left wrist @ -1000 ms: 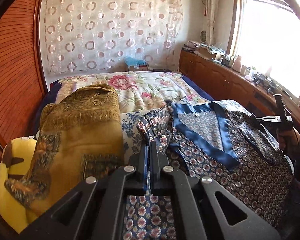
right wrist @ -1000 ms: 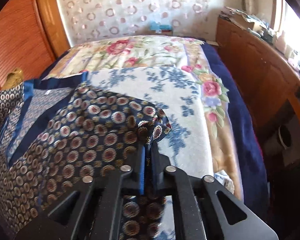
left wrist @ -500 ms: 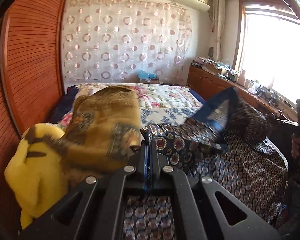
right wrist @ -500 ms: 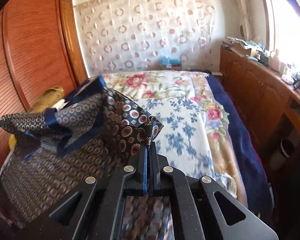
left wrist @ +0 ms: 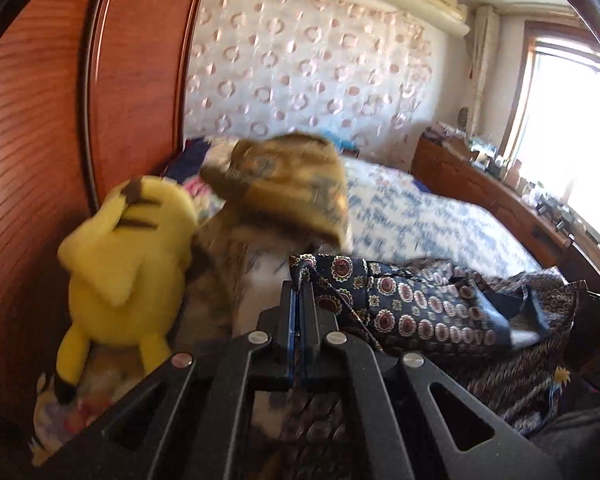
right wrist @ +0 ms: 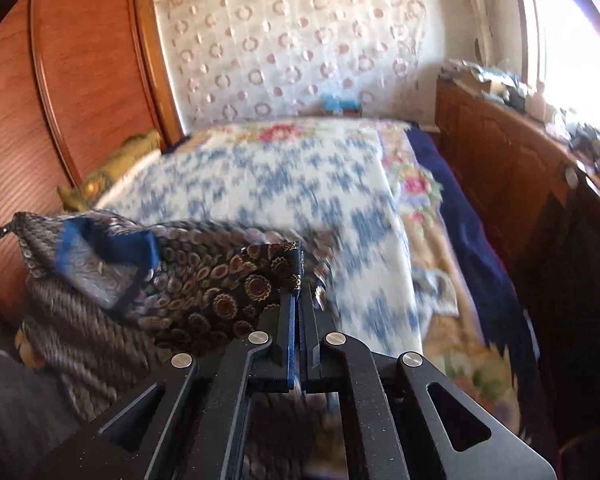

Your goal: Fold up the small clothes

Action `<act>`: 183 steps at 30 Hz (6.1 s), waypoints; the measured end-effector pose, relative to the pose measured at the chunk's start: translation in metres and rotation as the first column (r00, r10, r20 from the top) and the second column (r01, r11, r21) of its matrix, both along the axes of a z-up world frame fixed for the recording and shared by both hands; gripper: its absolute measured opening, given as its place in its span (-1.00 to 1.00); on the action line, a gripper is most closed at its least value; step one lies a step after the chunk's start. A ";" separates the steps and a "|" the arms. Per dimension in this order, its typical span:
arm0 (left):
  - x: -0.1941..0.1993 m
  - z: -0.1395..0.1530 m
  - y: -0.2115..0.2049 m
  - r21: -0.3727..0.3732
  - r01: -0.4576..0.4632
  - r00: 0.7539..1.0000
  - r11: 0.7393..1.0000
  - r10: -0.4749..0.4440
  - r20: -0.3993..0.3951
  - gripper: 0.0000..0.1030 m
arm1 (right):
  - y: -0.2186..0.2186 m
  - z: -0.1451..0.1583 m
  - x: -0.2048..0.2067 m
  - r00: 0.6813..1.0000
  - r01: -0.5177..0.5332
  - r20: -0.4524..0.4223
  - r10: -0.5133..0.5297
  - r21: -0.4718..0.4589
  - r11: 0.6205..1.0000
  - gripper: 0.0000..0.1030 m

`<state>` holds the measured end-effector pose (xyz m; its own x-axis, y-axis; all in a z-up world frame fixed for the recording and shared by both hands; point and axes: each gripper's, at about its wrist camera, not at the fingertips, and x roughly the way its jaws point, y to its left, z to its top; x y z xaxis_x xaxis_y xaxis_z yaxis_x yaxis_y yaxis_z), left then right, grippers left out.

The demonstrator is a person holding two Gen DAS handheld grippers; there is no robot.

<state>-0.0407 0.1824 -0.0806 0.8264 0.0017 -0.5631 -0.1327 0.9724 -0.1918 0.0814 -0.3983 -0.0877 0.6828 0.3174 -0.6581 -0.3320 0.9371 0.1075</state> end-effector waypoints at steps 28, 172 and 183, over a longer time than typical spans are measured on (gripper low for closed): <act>0.094 0.000 -0.009 0.050 0.088 0.987 0.995 -0.080 -0.142 0.03 | 0.012 -0.008 0.059 0.999 0.023 0.045 -0.021 -0.052 0.998 0.15; 0.172 0.009 -0.053 0.159 0.151 0.988 0.976 -0.142 -0.064 -1.00 | 0.064 -0.052 0.234 0.992 0.119 -0.028 -0.123 -0.121 0.985 -1.00; 0.128 0.027 -0.049 0.076 0.166 0.986 0.983 -0.166 -0.008 -1.00 | 0.030 0.004 0.187 0.996 0.075 0.049 -0.076 0.029 0.997 -1.00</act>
<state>0.0874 0.1336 -0.0536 0.8180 -0.0925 -0.5678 0.0317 0.9927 -0.1160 0.2679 -0.3681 -0.0835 0.7371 0.2809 -0.6147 -0.2660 0.9567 0.1182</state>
